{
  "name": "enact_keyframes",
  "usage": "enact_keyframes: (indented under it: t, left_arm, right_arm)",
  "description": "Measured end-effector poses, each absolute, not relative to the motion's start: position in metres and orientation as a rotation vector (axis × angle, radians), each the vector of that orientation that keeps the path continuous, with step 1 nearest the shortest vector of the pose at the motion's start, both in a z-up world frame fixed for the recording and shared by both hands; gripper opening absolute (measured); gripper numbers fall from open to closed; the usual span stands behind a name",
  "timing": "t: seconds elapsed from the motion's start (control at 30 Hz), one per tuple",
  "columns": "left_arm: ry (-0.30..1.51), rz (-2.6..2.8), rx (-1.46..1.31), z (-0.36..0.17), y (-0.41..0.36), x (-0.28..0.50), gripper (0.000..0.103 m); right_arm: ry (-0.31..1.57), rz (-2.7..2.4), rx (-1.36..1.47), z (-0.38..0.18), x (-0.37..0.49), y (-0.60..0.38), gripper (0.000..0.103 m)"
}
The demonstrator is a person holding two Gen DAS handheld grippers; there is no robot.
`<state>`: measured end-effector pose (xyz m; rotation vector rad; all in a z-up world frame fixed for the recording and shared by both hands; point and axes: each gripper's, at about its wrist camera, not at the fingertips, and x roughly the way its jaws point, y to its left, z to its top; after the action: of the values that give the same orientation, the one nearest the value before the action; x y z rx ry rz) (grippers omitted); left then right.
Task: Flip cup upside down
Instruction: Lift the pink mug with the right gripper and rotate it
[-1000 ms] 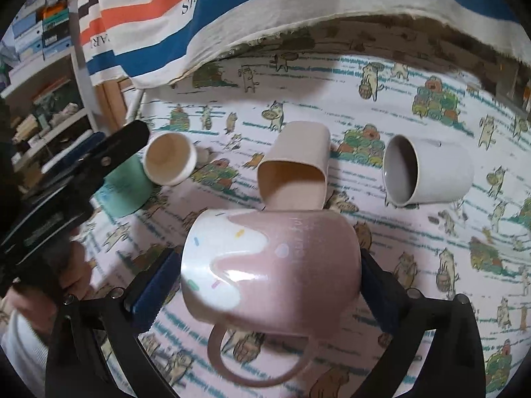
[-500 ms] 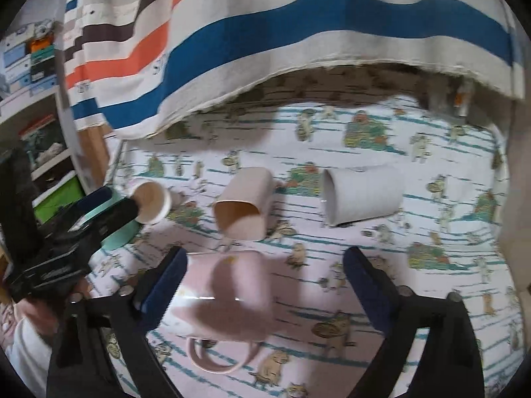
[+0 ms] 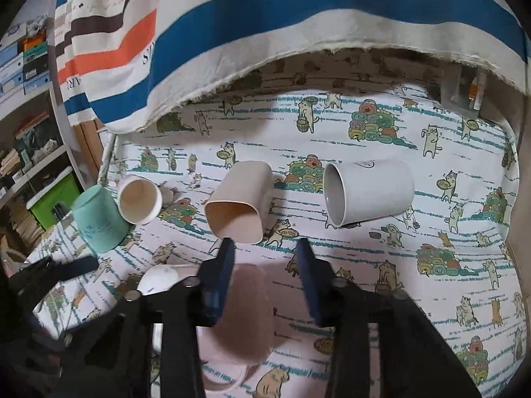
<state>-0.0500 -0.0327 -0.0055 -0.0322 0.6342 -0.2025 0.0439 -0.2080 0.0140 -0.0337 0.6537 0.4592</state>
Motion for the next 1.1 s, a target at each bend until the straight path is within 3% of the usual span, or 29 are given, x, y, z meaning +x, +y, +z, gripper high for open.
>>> enact_keyframes:
  t: [0.1,0.33,0.8,1.1]
  left_arm:
    - [0.651,-0.246,-0.007,-0.005,-0.043,-0.053,0.071]
    - [0.731,-0.191,-0.013,-0.020,-0.043,-0.041,0.072]
    - [0.724,-0.129,-0.013,-0.023,-0.028,-0.028,0.071]
    - [0.718,-0.099,-0.025,-0.022,-0.018,-0.012,0.049]
  right_arm:
    - [0.666,0.476,-0.011,0.011,0.050,-0.206,0.035]
    - [0.690,0.476,-0.006,0.008,0.055,-0.206,0.035]
    - [0.719,0.510,0.020,0.004,0.045,-0.216,0.035]
    - [0.762,0.557,0.051,0.006,0.021,-0.214,0.035]
